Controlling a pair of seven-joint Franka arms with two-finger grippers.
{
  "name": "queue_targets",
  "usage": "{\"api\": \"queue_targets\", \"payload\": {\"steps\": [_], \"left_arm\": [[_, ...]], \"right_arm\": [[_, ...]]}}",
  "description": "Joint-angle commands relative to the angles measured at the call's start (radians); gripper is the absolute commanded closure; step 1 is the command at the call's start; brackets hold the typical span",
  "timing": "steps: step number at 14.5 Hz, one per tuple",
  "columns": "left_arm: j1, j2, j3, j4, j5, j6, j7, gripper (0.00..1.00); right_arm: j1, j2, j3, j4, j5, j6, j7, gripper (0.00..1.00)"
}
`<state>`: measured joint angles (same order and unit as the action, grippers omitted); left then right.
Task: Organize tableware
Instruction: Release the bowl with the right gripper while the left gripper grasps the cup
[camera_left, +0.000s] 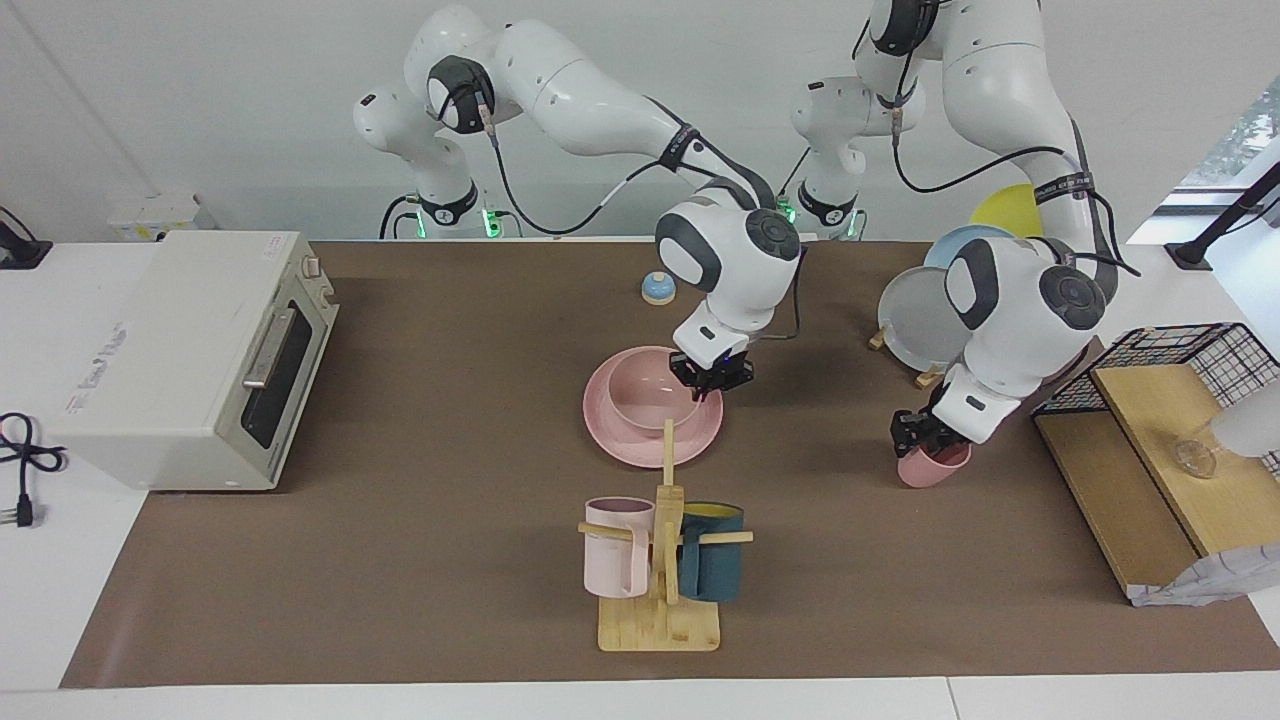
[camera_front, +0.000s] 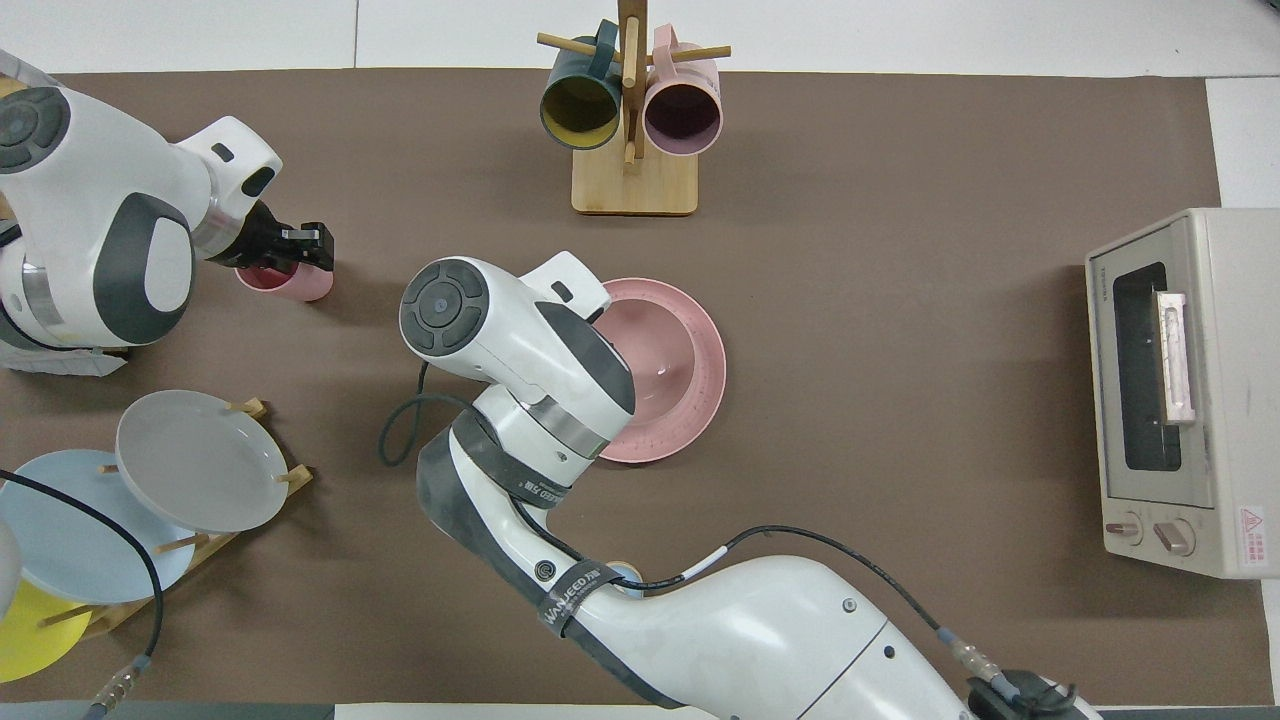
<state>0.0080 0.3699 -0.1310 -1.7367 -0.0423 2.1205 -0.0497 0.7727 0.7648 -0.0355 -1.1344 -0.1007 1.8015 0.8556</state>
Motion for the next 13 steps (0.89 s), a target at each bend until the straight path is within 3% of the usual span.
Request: {"api": "queue_targets", "payload": {"steps": [1, 2, 3, 4, 10, 13], "left_arm": [[0.0, -0.043, 0.002, -0.053, -0.002, 0.027, 0.016, 0.89], [0.001, -0.043, 0.002, -0.05, -0.002, 0.021, 0.016, 1.0], [0.001, -0.043, 0.002, -0.046, -0.002, 0.016, 0.017, 1.0], [0.001, -0.046, 0.004, -0.04, -0.002, 0.006, 0.019, 1.0], [-0.046, -0.08, -0.009, 0.198, -0.011, -0.347, -0.068, 1.0], [-0.135, -0.124, -0.015, 0.241, -0.024, -0.435, -0.215, 1.0]], "right_arm": [[-0.013, -0.01, 0.008, 0.019, 0.001, -0.031, 0.014, 0.32], [-0.021, -0.03, 0.006, 0.019, 0.001, -0.057, 0.013, 0.22], [-0.027, -0.048, 0.006, 0.019, -0.001, -0.071, 0.008, 0.07], [-0.036, -0.065, 0.006, 0.019, -0.001, -0.089, 0.005, 0.0], [-0.143, -0.221, 0.006, 0.001, 0.006, -0.204, -0.13, 0.0], [-0.257, -0.343, 0.006, -0.091, 0.025, -0.218, -0.269, 0.0]]}}
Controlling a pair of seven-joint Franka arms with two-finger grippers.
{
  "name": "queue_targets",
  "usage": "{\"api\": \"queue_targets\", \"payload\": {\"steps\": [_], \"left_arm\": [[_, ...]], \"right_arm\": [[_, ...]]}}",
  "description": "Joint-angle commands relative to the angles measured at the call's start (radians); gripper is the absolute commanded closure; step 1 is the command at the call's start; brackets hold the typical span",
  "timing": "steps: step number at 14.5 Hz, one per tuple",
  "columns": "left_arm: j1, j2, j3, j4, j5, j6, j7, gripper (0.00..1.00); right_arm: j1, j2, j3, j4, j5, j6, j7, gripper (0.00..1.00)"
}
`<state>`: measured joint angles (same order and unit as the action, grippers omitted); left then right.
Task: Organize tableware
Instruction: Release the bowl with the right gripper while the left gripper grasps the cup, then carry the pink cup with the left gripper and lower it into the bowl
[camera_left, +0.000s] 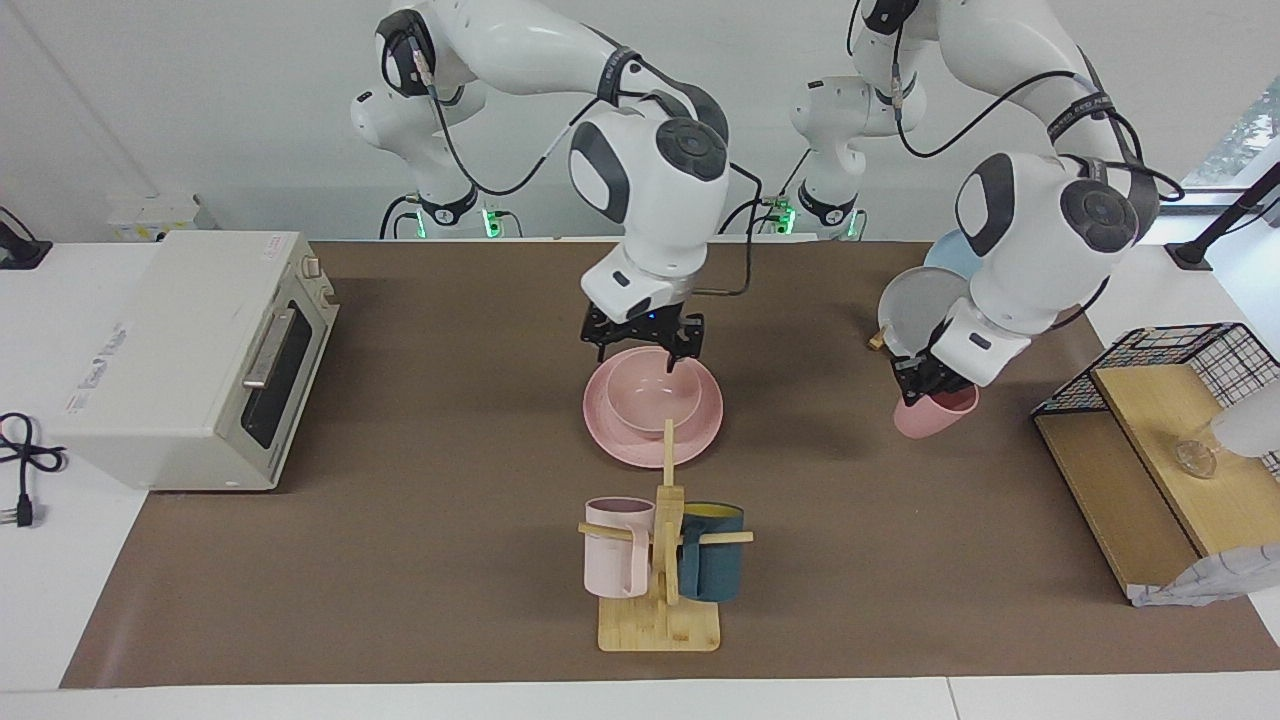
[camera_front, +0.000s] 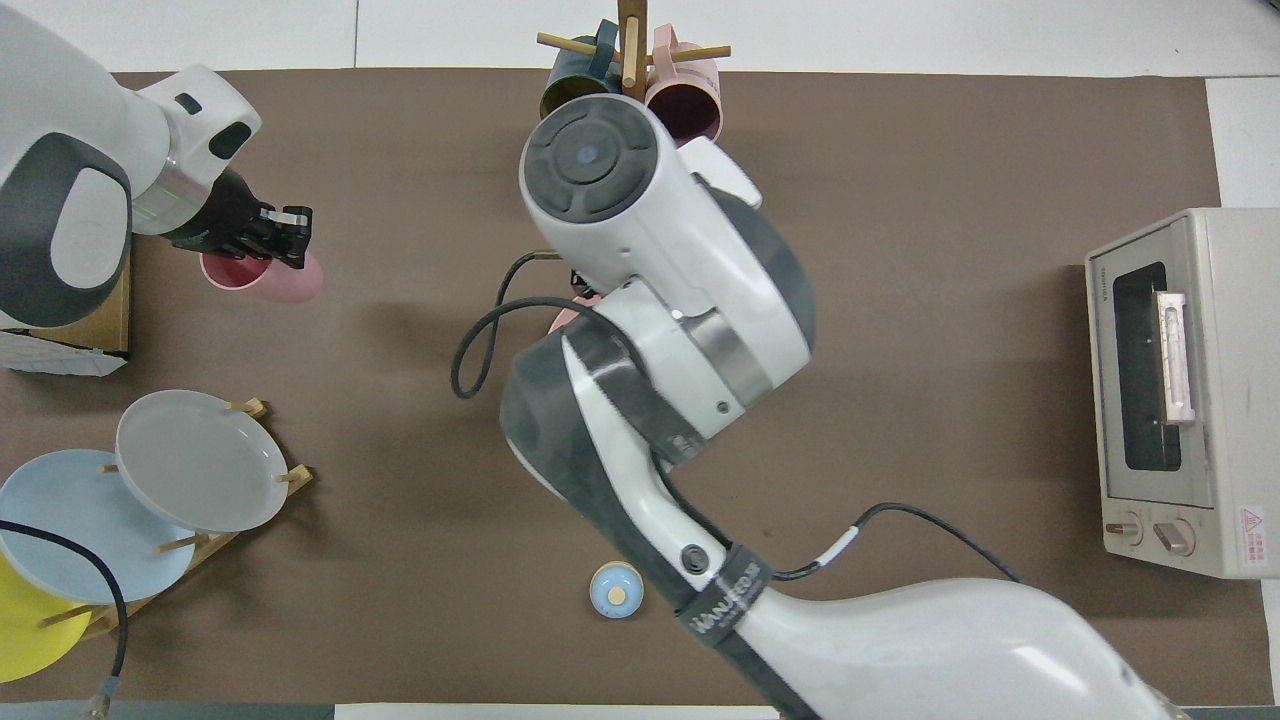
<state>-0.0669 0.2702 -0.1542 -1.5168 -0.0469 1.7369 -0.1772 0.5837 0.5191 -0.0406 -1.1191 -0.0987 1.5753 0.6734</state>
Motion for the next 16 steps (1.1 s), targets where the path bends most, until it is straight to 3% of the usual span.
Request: {"api": "queue_targets", "payload": {"steps": [1, 8, 11, 13, 16], "left_arm": [[-0.095, -0.038, 0.01, 0.021, -0.04, -0.057, -0.138, 1.0], [-0.423, -0.045, 0.008, 0.004, -0.064, 0.032, -0.571, 1.0], [-0.51, -0.016, 0.012, -0.031, -0.059, 0.105, -0.682, 1.0], [-0.536, -0.006, 0.012, -0.039, -0.054, 0.127, -0.717, 1.0], [-0.577, 0.056, 0.013, -0.049, -0.033, 0.182, -0.755, 1.0]], "right_arm": [[-0.109, -0.128, 0.011, -0.137, 0.025, 0.006, -0.138, 0.0], [-0.292, -0.358, 0.011, -0.396, 0.027, 0.005, -0.365, 0.0], [-0.415, -0.467, 0.01, -0.49, 0.063, -0.02, -0.514, 0.0], [-0.505, -0.517, 0.01, -0.502, 0.066, -0.073, -0.554, 0.0], [-0.535, -0.563, -0.053, -0.501, 0.068, -0.087, -0.624, 0.0]]}}
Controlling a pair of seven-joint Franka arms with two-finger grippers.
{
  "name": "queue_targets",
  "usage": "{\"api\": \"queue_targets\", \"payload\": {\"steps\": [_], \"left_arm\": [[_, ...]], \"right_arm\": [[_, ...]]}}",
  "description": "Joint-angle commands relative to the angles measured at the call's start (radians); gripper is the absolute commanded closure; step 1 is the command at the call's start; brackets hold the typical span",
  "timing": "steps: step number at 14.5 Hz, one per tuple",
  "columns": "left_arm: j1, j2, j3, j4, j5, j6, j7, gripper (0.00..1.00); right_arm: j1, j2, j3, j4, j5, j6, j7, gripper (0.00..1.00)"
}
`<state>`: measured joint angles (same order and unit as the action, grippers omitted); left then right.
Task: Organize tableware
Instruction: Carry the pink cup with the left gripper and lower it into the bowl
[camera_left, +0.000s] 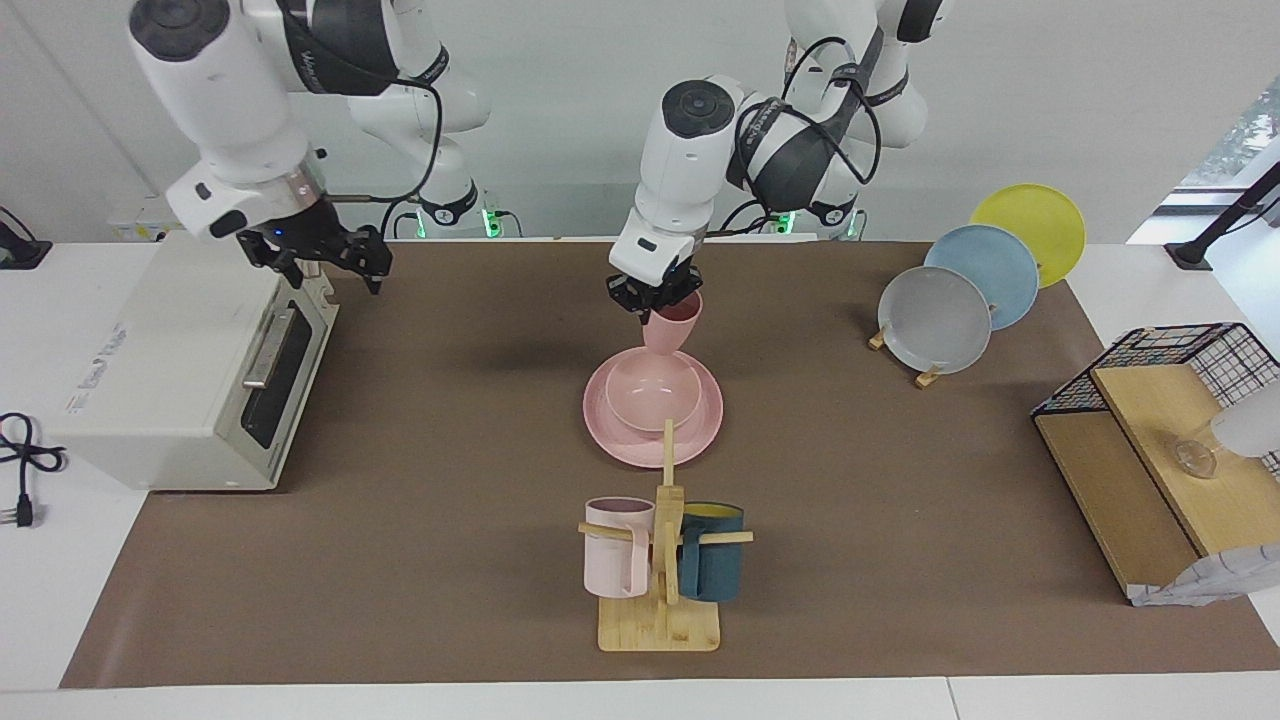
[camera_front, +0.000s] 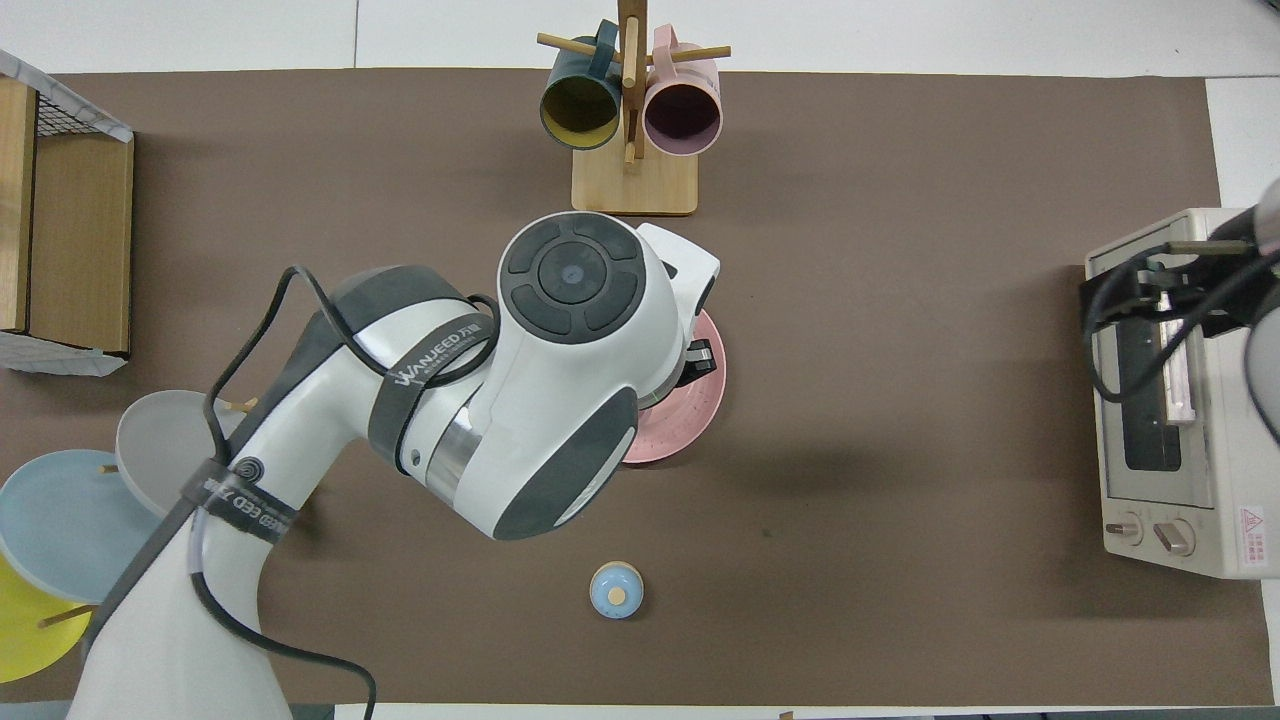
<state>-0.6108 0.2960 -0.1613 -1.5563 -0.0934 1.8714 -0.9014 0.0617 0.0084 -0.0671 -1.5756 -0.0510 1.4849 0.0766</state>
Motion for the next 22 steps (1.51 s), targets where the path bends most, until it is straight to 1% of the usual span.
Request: {"api": "queue_targets", "payload": {"steps": [1, 3, 4, 6, 10, 12, 14, 17, 18, 19, 20, 21, 22], "left_arm": [[-0.034, 0.044, 0.02, -0.008, 0.015, 0.063, -0.037, 1.0], [-0.035, 0.06, 0.022, -0.013, 0.017, 0.084, -0.04, 1.0], [-0.038, 0.087, 0.023, -0.013, 0.021, 0.095, -0.044, 1.0], [-0.049, 0.098, 0.022, -0.013, 0.057, 0.114, -0.068, 1.0], [-0.032, 0.103, 0.026, 0.008, 0.06, 0.112, -0.06, 1.0], [-0.035, 0.107, 0.026, -0.013, 0.076, 0.147, -0.06, 1.0], [-0.037, 0.138, 0.026, -0.011, 0.096, 0.172, -0.06, 1.0], [-0.034, 0.14, 0.026, -0.013, 0.096, 0.175, -0.059, 1.0], [-0.035, 0.141, 0.026, -0.016, 0.096, 0.176, -0.059, 0.96], [-0.035, 0.143, 0.026, -0.016, 0.098, 0.177, -0.059, 0.48], [-0.035, 0.143, 0.026, -0.013, 0.098, 0.172, -0.059, 0.0], [-0.035, 0.143, 0.026, -0.013, 0.098, 0.172, -0.059, 0.0], [-0.035, 0.143, 0.026, -0.011, 0.098, 0.172, -0.059, 0.0]], "right_arm": [[-0.014, -0.065, -0.045, -0.038, 0.019, -0.006, -0.031, 0.0], [-0.022, -0.077, -0.085, -0.041, 0.02, -0.011, -0.034, 0.0], [-0.026, -0.09, -0.088, -0.043, 0.019, -0.008, -0.028, 0.0], [-0.031, -0.096, -0.108, -0.037, 0.02, 0.003, -0.038, 0.0], [-0.031, -0.107, -0.105, -0.041, 0.014, 0.012, -0.043, 0.0], [-0.031, -0.105, -0.102, -0.04, 0.007, 0.014, -0.044, 0.0], [-0.029, -0.104, -0.093, -0.044, 0.005, 0.026, -0.058, 0.0], [-0.031, -0.099, -0.091, -0.038, 0.006, 0.011, -0.066, 0.0], [-0.031, -0.094, -0.091, -0.043, 0.007, 0.008, -0.067, 0.0], [-0.029, -0.094, -0.089, -0.047, 0.003, 0.003, -0.067, 0.0], [-0.029, -0.093, -0.07, -0.043, 0.002, -0.015, -0.066, 0.0], [-0.031, -0.082, -0.051, -0.034, 0.0, -0.017, -0.067, 0.0], [-0.032, -0.068, -0.051, -0.028, 0.006, -0.015, -0.067, 0.0]]}}
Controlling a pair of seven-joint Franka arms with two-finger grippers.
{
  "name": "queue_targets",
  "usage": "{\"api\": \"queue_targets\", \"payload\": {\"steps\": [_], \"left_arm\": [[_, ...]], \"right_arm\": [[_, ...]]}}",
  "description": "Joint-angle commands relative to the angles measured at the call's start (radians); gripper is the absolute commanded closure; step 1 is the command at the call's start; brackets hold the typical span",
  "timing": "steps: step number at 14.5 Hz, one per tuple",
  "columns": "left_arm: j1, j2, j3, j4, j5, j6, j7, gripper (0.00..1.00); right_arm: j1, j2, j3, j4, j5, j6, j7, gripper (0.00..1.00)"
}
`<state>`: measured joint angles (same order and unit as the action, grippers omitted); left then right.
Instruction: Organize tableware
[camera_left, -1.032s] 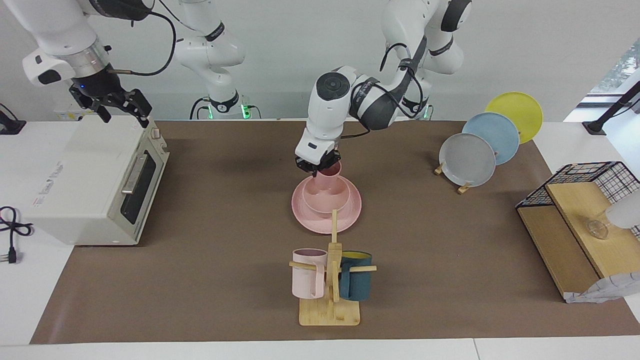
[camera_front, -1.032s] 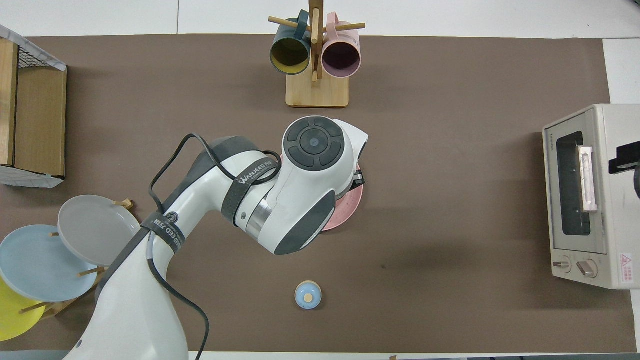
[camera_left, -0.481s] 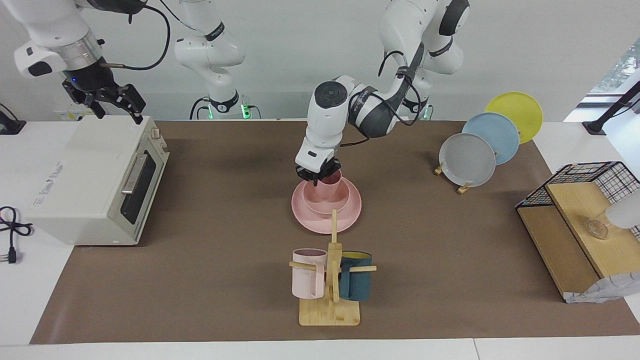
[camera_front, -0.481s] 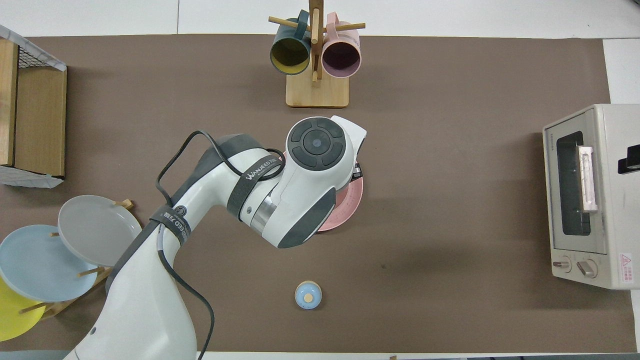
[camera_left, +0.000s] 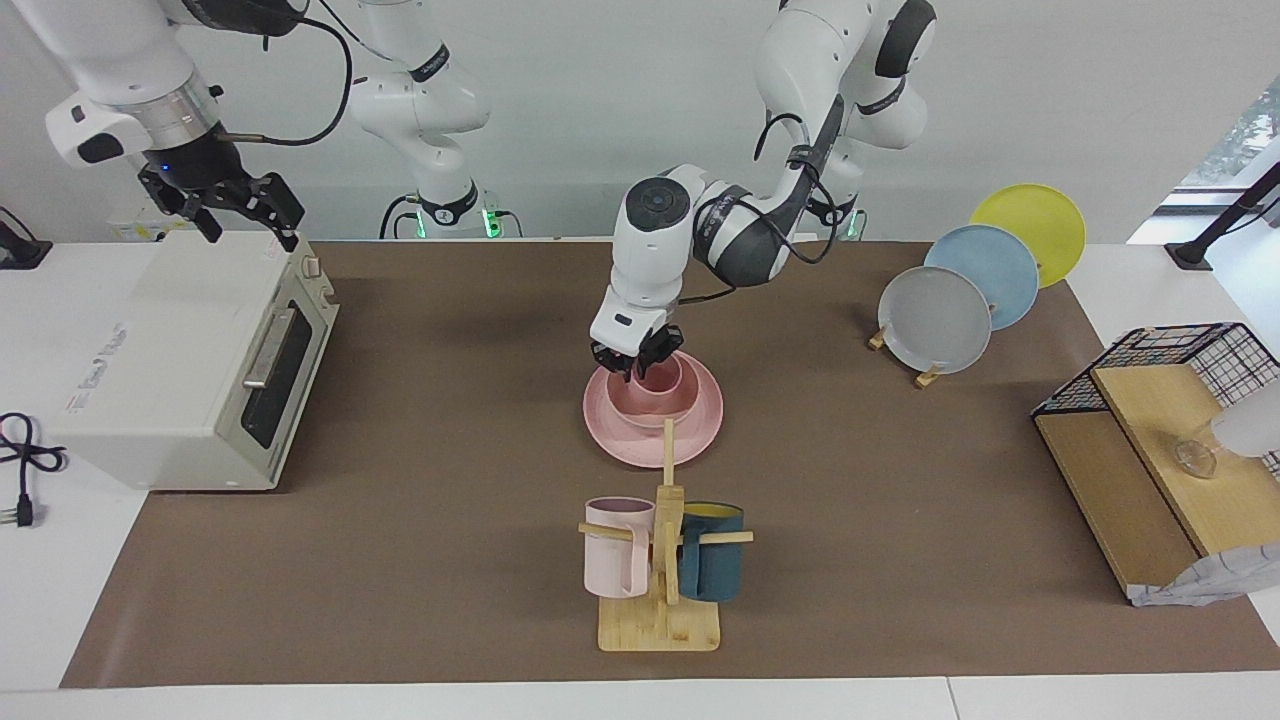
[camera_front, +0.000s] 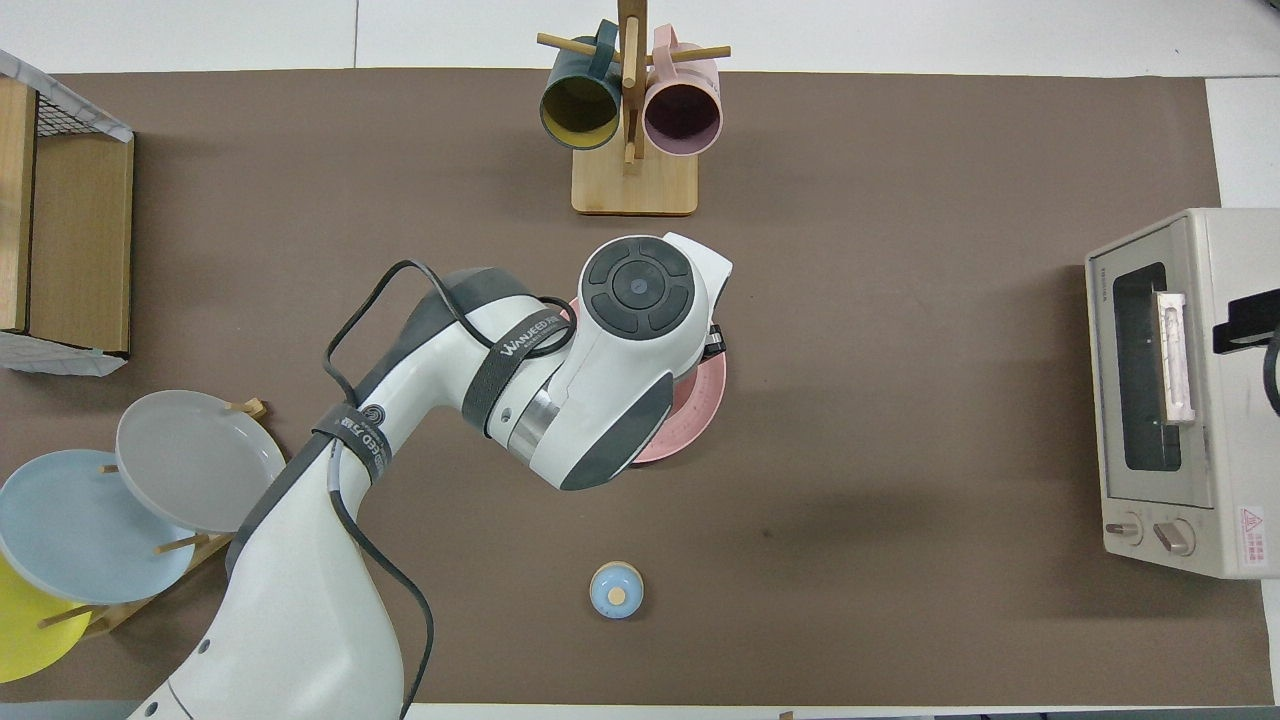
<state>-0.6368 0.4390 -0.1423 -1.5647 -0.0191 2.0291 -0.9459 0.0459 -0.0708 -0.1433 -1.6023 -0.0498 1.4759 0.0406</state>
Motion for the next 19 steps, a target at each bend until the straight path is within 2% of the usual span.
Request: {"api": "queue_targets", "payload": {"steps": [1, 4, 7, 12, 15, 17, 19], "left_arm": [[-0.007, 0.0, 0.007, 0.001, 0.024, 0.008, -0.013, 0.0], [0.005, -0.017, 0.01, 0.008, 0.024, -0.015, -0.007, 0.0], [0.054, -0.086, 0.007, 0.017, 0.013, -0.099, 0.038, 0.0], [0.219, -0.21, 0.007, 0.055, -0.022, -0.314, 0.264, 0.0], [0.369, -0.299, 0.012, 0.051, -0.022, -0.44, 0.496, 0.0], [0.466, -0.347, 0.012, 0.045, -0.019, -0.495, 0.626, 0.0], [0.525, -0.378, 0.012, 0.04, -0.015, -0.51, 0.668, 0.0]], "right_arm": [[-0.017, 0.009, 0.025, -0.002, 0.011, -0.012, -0.031, 0.0], [-0.029, 0.009, 0.022, -0.001, 0.018, -0.017, -0.027, 0.0], [-0.026, 0.008, 0.022, -0.004, 0.018, -0.019, -0.021, 0.0], [-0.023, 0.008, 0.022, -0.007, 0.019, -0.023, -0.022, 0.0], [-0.024, 0.008, 0.022, -0.007, 0.019, -0.023, -0.022, 0.0], [-0.024, 0.008, 0.022, -0.007, 0.019, -0.023, -0.022, 0.0], [-0.024, 0.008, 0.022, -0.007, 0.019, -0.023, -0.022, 0.0]]}}
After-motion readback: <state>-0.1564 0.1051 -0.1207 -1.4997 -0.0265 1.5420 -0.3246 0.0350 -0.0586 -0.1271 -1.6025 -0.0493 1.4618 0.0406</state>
